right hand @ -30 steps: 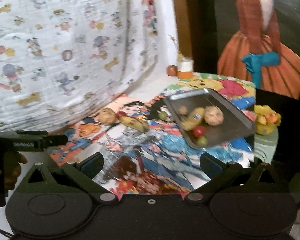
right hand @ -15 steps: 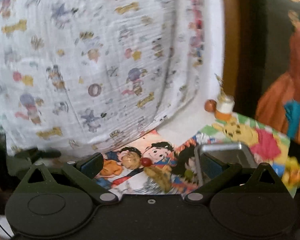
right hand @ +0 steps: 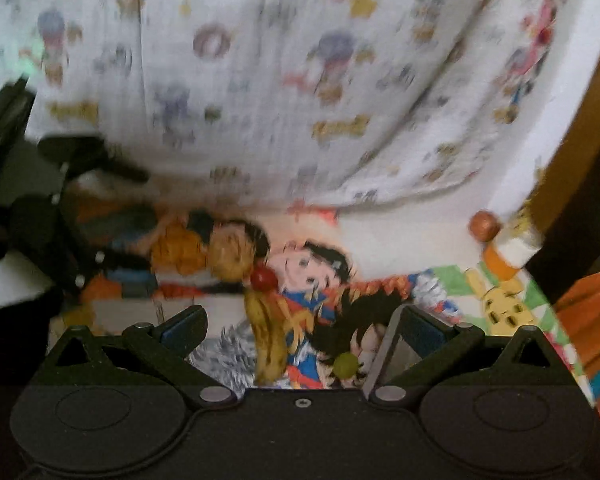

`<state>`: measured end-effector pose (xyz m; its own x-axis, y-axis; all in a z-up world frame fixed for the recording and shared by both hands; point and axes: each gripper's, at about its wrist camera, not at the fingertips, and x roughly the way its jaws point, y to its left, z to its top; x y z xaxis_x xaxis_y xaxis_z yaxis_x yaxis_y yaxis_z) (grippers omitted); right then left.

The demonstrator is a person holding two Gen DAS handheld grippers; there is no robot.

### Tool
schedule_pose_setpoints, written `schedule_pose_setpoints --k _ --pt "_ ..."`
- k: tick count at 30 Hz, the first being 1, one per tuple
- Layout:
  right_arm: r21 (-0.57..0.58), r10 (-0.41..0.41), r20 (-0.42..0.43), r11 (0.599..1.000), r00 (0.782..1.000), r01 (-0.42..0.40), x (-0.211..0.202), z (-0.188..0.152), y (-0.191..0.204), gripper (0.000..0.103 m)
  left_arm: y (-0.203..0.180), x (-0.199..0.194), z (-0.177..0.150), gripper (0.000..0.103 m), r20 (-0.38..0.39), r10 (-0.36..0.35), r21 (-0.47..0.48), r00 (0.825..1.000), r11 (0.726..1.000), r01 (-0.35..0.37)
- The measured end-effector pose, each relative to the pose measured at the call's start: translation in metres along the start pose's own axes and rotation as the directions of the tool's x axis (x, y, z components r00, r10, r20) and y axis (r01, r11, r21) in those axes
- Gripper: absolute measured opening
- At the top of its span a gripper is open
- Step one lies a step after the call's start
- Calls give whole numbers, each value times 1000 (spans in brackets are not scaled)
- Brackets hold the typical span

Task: Organize fruits
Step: 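Grasp the brown-spotted banana with the right tool while the left tool grasps the large speckled round fruit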

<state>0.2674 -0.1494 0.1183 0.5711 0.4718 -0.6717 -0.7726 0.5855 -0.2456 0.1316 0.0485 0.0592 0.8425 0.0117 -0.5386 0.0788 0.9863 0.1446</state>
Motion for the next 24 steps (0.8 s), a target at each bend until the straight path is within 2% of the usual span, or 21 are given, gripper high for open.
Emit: schedule_pose_setpoints --k 6,8,13,21,24 --pt "-6 56 -63 998 996 -57 48 -18 -6 101 -8 40 3 103 -21 -28 109 999 994 30" --pt "-6 75 -84 997 994 -75 62 -21 -6 97 -9 52 5 103 -29 -35 130 999 991 38" --pt "-92 89 -126 991 988 -101 88 -30 5 92 -7 74 7 102 -50 -65 159 997 985 72" --pt "-142 115 -123 981 986 -133 102 -40 15 84 -7 93 7 90 -86 -133 172 987 974 146" --pt "-151 117 -127 979 985 -136 107 -42 16 80 -6 98 7 82 -100 -150 162 984 973 165"
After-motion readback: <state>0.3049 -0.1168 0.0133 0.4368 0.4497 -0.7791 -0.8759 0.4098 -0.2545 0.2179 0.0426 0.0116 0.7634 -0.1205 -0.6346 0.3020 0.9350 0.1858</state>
